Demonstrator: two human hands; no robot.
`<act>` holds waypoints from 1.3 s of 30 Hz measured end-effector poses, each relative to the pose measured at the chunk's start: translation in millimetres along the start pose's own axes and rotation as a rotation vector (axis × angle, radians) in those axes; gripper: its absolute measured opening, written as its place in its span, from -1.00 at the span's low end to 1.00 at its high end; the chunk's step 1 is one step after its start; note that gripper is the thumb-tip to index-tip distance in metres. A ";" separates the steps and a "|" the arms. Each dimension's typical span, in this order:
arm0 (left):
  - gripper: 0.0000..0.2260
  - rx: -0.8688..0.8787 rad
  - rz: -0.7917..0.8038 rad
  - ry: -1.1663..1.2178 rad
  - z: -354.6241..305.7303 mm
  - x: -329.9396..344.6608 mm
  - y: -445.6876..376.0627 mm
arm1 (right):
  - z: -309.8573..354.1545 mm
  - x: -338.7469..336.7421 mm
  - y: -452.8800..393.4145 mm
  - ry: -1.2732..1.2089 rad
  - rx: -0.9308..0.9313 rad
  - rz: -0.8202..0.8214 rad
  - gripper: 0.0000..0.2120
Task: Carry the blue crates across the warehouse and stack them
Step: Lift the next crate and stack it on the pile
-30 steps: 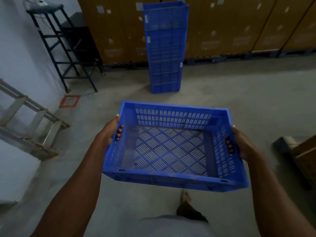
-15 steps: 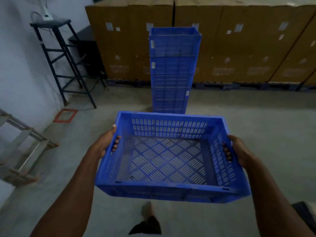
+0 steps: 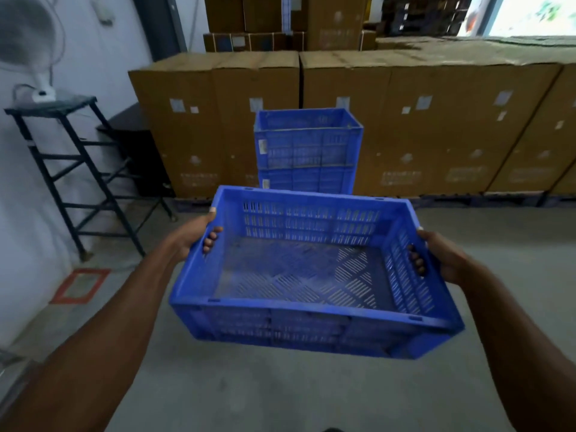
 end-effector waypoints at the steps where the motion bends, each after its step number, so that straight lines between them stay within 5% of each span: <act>1: -0.52 0.022 0.005 -0.006 -26.0 -3.4 -18.8 | 26.5 -6.2 -15.4 -0.002 -0.012 0.005 -0.49; 18: -0.49 0.067 -0.111 -0.005 -358.3 -47.0 -277.9 | 447.2 -81.2 -246.2 0.134 -0.152 0.058 -0.53; 29: -0.51 0.067 -0.107 0.019 -471.0 -96.5 -428.5 | 590.2 -100.8 -374.5 0.146 -0.163 0.033 -0.52; 39: -0.55 0.055 -0.005 0.058 -531.1 -118.3 -532.7 | 633.9 -121.5 -482.1 0.088 -0.086 0.050 -0.53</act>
Point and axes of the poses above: each hand's wrist, its own y-axis away from the middle knuckle, its own x-axis out of the palm, z = x × y, the point moved 9 cm from there along -y, towards the middle knuckle, and after that the axes turned 15 degrees about z, right-handed, at the moved point
